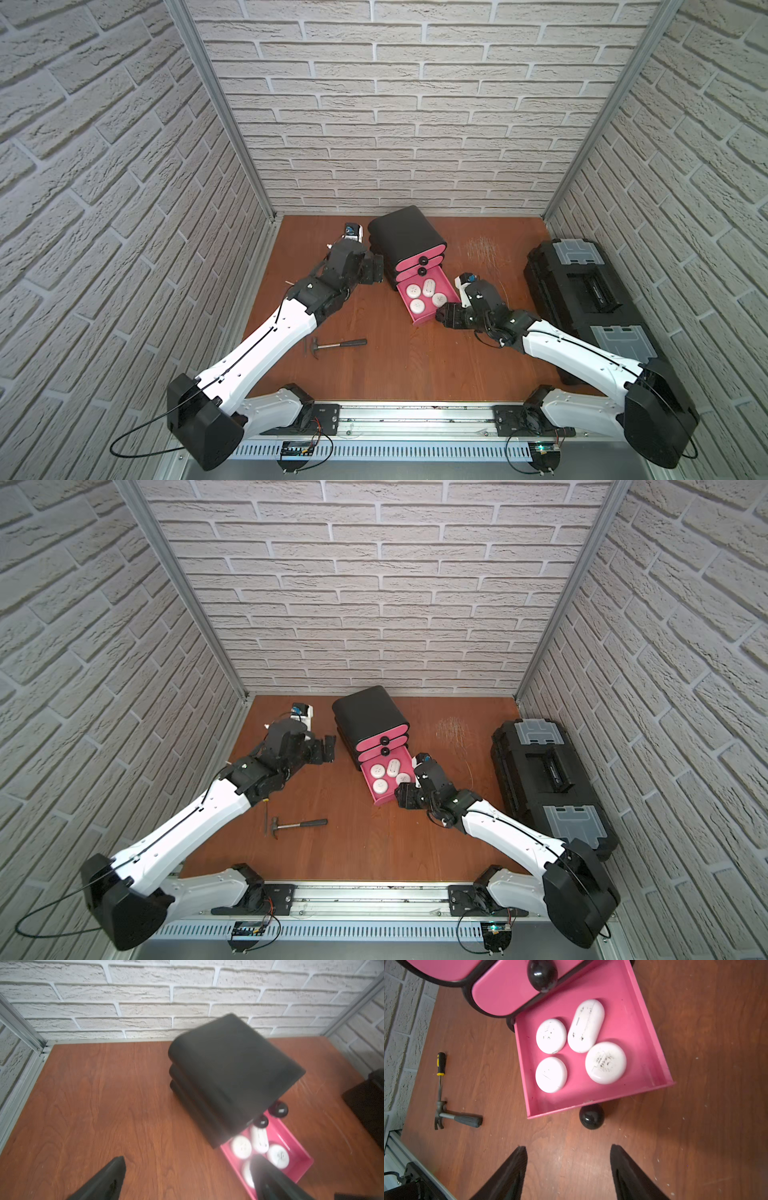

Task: Put the bluetooth earphones in the drawer according to color
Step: Close the drawer of the storage box.

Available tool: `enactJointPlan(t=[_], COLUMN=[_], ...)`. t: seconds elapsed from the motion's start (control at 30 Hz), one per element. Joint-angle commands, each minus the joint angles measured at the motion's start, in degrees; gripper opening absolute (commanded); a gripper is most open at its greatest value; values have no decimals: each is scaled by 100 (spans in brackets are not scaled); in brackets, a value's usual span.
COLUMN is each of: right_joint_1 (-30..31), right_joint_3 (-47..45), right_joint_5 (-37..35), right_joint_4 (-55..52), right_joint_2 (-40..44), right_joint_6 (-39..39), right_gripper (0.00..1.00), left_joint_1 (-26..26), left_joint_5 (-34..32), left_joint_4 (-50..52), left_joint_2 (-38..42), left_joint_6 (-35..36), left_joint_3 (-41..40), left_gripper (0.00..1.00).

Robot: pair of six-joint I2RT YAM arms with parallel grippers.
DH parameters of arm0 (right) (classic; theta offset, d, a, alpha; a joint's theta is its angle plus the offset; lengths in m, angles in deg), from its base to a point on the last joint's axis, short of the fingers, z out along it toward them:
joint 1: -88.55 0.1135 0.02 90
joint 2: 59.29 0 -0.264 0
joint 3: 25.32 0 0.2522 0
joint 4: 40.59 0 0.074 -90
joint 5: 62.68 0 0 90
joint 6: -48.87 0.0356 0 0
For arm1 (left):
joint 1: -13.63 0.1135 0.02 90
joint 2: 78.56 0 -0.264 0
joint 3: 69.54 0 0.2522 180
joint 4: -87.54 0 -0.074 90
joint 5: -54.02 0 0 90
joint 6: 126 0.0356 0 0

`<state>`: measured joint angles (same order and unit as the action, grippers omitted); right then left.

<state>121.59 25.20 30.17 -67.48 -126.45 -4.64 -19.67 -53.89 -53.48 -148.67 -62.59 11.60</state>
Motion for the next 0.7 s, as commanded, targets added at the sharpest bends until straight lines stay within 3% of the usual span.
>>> enactJointPlan(t=[0.0,0.3,0.67], right_joint_1=[-96,-210,-226], right_joint_3=[-259,-347,-619], right_joint_5=[276,321,646], right_joint_4=[-26,-214,73], right_joint_2=[172,297,204], right_joint_6=[-49,-103,8], right_gripper=[68,67,60], left_joint_1=[393,1157,1119], left_joint_5=[607,1347,1624], left_joint_4=[827,1199,1973], left_joint_2=[-406,-1221,-3068], left_joint_6=[66,192,674], left_joint_3=[727,1870,3875], left_gripper=[98,98,98])
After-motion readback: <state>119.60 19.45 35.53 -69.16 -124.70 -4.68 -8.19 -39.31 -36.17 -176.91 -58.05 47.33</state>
